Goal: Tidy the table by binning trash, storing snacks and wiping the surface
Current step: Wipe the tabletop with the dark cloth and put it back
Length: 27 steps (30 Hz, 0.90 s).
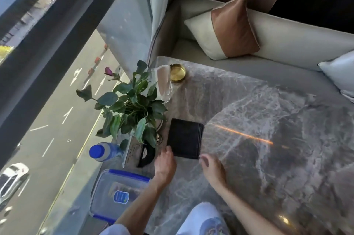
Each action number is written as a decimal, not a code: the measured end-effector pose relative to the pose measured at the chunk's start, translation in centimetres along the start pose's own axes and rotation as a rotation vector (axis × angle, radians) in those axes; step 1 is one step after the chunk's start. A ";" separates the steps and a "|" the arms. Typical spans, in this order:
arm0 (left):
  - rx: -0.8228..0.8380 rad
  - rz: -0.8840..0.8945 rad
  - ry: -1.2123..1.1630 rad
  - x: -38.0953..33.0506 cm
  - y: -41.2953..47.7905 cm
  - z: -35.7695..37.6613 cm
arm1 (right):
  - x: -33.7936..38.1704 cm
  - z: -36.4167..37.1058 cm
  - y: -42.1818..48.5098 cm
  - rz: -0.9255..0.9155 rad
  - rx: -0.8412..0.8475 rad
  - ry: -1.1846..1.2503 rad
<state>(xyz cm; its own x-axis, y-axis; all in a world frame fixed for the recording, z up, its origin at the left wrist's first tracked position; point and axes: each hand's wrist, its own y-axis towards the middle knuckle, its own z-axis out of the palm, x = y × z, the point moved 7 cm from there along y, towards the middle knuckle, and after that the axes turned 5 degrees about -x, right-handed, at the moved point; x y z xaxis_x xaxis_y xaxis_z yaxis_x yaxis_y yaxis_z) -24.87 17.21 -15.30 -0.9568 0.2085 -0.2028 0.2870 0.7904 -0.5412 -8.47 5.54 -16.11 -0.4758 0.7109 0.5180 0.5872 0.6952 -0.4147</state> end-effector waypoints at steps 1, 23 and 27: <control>-0.007 -0.066 -0.091 0.3 0.2 0.0 | 0.1 -0.3 0.6 0.060 -0.030 0.028; -0.091 -0.418 -0.648 3.3 0.9 0.5 | 1.8 3.6 0.9 0.383 -0.014 -0.073; -0.199 -0.236 -0.359 0.7 0.1 -0.9 | 4.2 3.0 -0.5 -0.050 -0.137 -0.353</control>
<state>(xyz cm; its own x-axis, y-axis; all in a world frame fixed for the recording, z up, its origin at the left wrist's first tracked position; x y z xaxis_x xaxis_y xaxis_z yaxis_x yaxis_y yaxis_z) -25.52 17.95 -14.80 -0.9078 -0.1746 -0.3813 0.0156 0.8946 -0.4467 -12.66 8.50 -15.99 -0.6881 0.6864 0.2353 0.6284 0.7259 -0.2795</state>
